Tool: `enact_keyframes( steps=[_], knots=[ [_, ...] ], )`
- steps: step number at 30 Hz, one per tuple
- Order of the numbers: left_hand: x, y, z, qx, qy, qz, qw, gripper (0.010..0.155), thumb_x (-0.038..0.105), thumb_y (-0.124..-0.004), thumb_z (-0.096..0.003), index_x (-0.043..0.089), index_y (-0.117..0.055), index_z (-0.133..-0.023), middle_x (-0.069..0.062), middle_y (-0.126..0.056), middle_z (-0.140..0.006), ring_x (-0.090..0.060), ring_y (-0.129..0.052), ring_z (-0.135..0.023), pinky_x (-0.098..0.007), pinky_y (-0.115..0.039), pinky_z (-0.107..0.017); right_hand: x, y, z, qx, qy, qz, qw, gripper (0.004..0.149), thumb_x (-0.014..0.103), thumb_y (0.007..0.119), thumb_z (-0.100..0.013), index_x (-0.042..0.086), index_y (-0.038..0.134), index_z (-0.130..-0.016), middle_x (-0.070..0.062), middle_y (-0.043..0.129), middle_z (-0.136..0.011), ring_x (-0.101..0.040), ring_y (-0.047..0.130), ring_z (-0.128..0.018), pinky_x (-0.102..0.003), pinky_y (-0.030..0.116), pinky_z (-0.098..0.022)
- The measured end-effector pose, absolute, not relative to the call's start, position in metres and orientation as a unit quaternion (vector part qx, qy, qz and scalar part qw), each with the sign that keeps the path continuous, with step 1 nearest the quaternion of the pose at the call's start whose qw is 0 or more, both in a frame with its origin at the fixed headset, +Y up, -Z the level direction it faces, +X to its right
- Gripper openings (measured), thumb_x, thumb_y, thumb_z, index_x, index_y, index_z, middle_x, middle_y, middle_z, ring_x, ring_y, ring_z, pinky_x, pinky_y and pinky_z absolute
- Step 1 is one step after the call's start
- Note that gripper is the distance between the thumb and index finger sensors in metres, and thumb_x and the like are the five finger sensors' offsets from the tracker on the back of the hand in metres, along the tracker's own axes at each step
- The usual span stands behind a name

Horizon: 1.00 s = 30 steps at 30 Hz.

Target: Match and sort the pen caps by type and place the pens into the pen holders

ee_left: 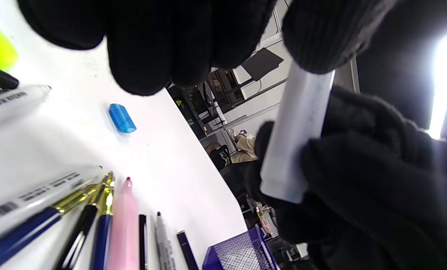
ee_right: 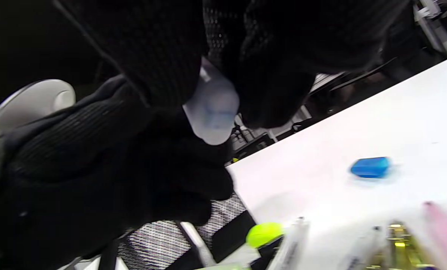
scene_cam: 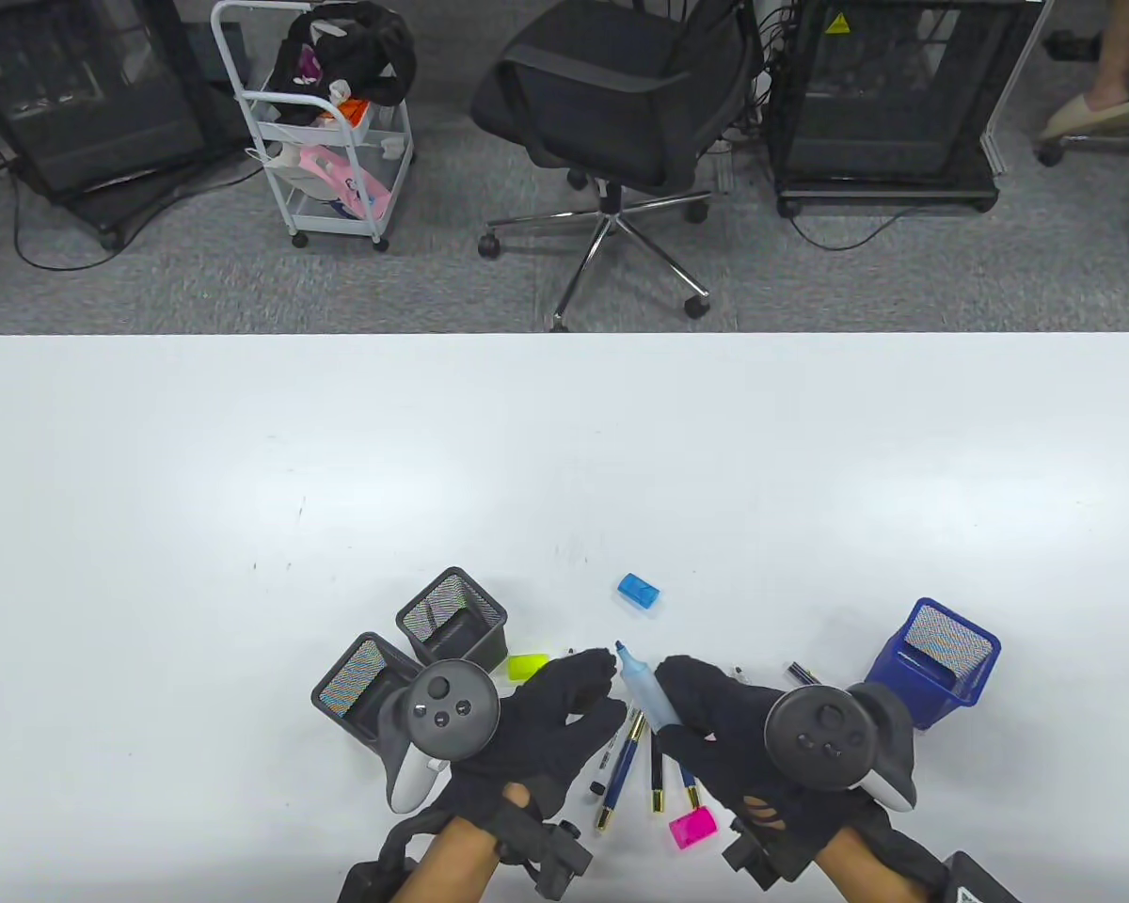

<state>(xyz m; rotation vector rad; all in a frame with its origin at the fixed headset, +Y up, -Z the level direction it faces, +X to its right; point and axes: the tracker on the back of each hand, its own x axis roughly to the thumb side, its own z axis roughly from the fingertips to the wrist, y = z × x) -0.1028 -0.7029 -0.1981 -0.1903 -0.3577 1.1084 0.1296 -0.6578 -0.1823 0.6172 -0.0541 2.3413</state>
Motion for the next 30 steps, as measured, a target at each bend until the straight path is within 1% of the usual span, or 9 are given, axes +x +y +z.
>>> enact_keyframes(
  steps=[3,5,9,10,13,16,22,27,30],
  knots=[
    [-0.105,-0.704,-0.198,-0.080,-0.154,0.556,0.813,0.055,0.043,-0.081,-0.0484,0.015,-0.079,-0.095,-0.023,-0.084,-0.097,-0.047,-0.093,-0.081,-0.076,-0.066,-0.057,0.115,-0.658,-0.186,0.244,-0.031,0.905,0.348,0.062,0.032,0.095,-0.038,0.005,0.071,-0.088,-0.019,0.099,-0.069,-0.030,0.109,-0.049,-0.032,0.094,-0.028],
    [-0.108,-0.706,-0.199,-0.082,-0.141,0.568,0.806,0.054,0.041,-0.082,-0.0484,0.013,-0.080,-0.094,-0.027,-0.084,-0.097,-0.050,-0.094,-0.080,-0.077,-0.067,-0.056,0.108,-0.660,-0.189,0.253,-0.030,0.908,0.332,0.060,0.033,0.092,-0.040,0.004,0.071,-0.088,-0.018,0.099,-0.070,-0.030,0.109,-0.051,-0.033,0.094,-0.030],
    [-0.115,-0.704,-0.200,-0.088,-0.129,0.549,0.821,0.053,0.040,-0.081,-0.0497,0.012,-0.075,-0.094,-0.033,-0.077,-0.100,-0.059,-0.090,-0.086,-0.077,-0.068,-0.056,0.102,-0.660,-0.198,0.267,-0.023,0.918,0.293,0.055,0.032,0.091,-0.041,0.008,0.074,-0.088,-0.018,0.099,-0.072,-0.032,0.108,-0.054,-0.037,0.093,-0.033],
    [-0.117,-0.702,-0.201,-0.070,-0.120,0.539,0.831,0.053,0.040,-0.081,-0.0495,0.012,-0.074,-0.094,-0.033,-0.080,-0.098,-0.059,-0.091,-0.085,-0.076,-0.070,-0.056,0.103,-0.660,-0.202,0.266,-0.027,0.924,0.275,0.053,0.032,0.091,-0.041,0.010,0.077,-0.087,-0.017,0.100,-0.072,-0.031,0.108,-0.054,-0.037,0.093,-0.033],
    [-0.124,-0.695,-0.200,-0.035,-0.102,0.502,0.858,0.053,0.039,-0.081,-0.0496,0.010,-0.073,-0.094,-0.024,-0.095,-0.085,-0.051,-0.102,-0.077,-0.073,-0.074,-0.055,0.111,-0.660,-0.229,0.215,-0.038,0.954,0.206,0.056,0.033,0.092,-0.041,0.009,0.076,-0.089,-0.018,0.098,-0.073,-0.033,0.107,-0.055,-0.039,0.092,-0.034],
    [-0.126,-0.692,-0.200,-0.028,-0.097,0.481,0.871,0.054,0.038,-0.080,-0.0505,0.010,-0.070,-0.095,-0.022,-0.095,-0.083,-0.048,-0.101,-0.074,-0.074,-0.070,-0.056,0.116,-0.665,-0.257,0.162,-0.026,0.975,0.152,0.059,0.034,0.093,-0.041,0.009,0.073,-0.091,-0.019,0.096,-0.077,-0.035,0.105,-0.060,-0.041,0.091,-0.037],
    [-0.125,-0.696,-0.200,-0.036,-0.066,0.473,0.878,0.056,0.034,-0.077,-0.0514,0.007,-0.064,-0.099,-0.021,-0.092,-0.083,-0.047,-0.099,-0.072,-0.075,-0.068,-0.056,0.099,-0.706,-0.313,0.087,0.052,0.992,0.071,0.066,0.037,0.094,-0.040,0.010,0.069,-0.094,-0.020,0.091,-0.084,-0.038,0.100,-0.067,-0.043,0.088,-0.041],
    [-0.128,-0.696,-0.200,-0.042,-0.051,0.473,0.878,0.057,0.033,-0.077,-0.0515,0.007,-0.063,-0.100,-0.022,-0.091,-0.083,-0.048,-0.098,-0.071,-0.075,-0.068,-0.055,0.079,-0.737,-0.338,0.063,0.081,0.994,0.036,0.073,0.039,0.096,-0.038,0.012,0.064,-0.098,-0.019,0.086,-0.090,-0.039,0.095,-0.073,-0.045,0.086,-0.044],
    [-0.129,-0.698,-0.200,-0.047,-0.048,0.475,0.877,0.057,0.033,-0.077,-0.0515,0.006,-0.063,-0.099,-0.022,-0.092,-0.083,-0.048,-0.098,-0.071,-0.075,-0.068,-0.055,0.070,-0.749,-0.345,0.055,0.085,0.995,0.012,0.073,0.040,0.097,-0.037,0.013,0.066,-0.097,-0.019,0.088,-0.088,-0.039,0.097,-0.072,-0.045,0.086,-0.043]
  ],
)
